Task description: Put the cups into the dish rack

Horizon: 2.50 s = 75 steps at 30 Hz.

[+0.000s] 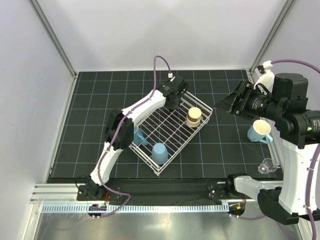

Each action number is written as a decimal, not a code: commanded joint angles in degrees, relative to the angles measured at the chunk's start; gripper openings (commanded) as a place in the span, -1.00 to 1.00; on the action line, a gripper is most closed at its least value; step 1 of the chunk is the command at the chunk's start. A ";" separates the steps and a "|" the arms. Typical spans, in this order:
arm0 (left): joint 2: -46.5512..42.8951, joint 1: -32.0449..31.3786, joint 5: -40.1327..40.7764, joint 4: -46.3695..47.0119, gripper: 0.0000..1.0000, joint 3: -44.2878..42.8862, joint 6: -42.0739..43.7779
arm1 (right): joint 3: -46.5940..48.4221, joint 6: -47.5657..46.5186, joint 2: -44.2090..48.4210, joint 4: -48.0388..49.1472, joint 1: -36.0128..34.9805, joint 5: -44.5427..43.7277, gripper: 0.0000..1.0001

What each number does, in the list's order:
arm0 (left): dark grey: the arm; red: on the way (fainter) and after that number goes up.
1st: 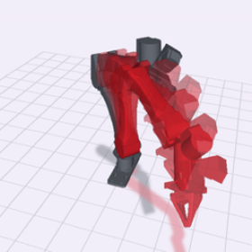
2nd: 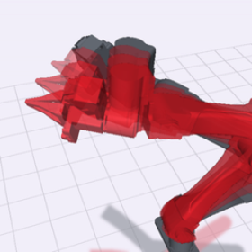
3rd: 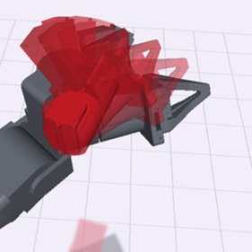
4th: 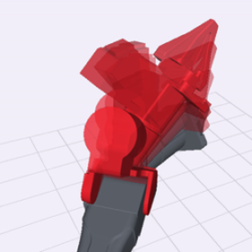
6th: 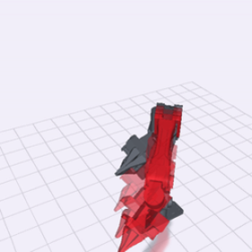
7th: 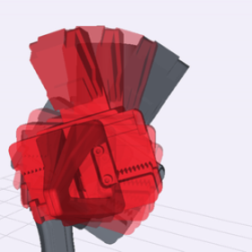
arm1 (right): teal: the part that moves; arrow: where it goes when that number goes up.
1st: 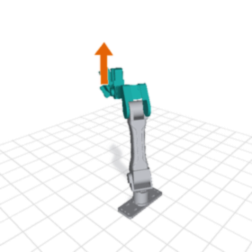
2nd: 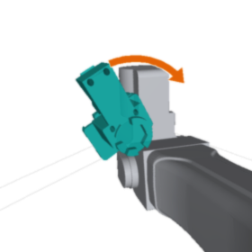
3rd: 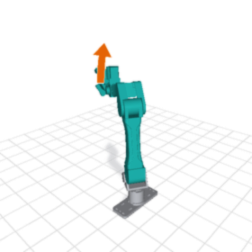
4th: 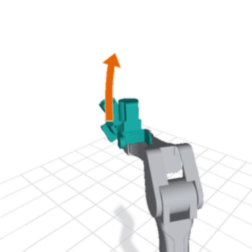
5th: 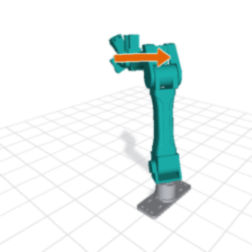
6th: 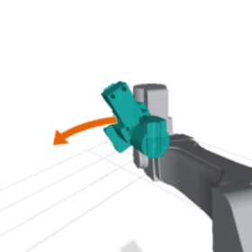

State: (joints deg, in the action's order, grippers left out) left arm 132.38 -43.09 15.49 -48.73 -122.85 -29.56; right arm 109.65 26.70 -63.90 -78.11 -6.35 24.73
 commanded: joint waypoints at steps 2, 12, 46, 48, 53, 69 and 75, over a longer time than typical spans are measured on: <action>-0.72 -0.15 0.51 1.71 -0.52 -3.28 -0.23 | 2.50 -1.30 -0.52 -8.73 0.02 -0.21 0.27; -3.09 -0.06 -1.33 1.01 -0.03 -2.31 -0.94 | 3.38 -1.47 -1.14 -8.99 0.11 0.05 0.27; -59.50 2.84 -20.06 6.63 0.25 35.37 -5.59 | -5.40 1.95 -12.91 -4.25 3.53 -19.08 0.29; -64.93 2.75 -19.36 5.58 0.28 37.41 -6.12 | -6.11 2.39 -14.40 -2.15 5.64 -20.77 0.28; -74.53 2.92 -17.60 1.72 0.39 42.50 -6.82 | -11.27 2.75 -19.24 4.00 11.88 -23.15 0.28; -85.27 2.84 -13.03 -10.50 0.53 42.69 -4.81 | -23.69 -9.47 -27.24 20.45 20.85 -36.24 0.33; -82.90 2.92 -14.87 -10.68 0.53 42.34 -4.36 | -25.09 -9.38 -30.49 22.38 21.99 -37.12 0.33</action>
State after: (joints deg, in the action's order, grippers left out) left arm 48.25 -40.36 0.95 -58.48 -78.67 -35.40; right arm 85.34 18.31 -93.73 -58.98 15.27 -10.33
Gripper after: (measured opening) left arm 0.765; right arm 0.666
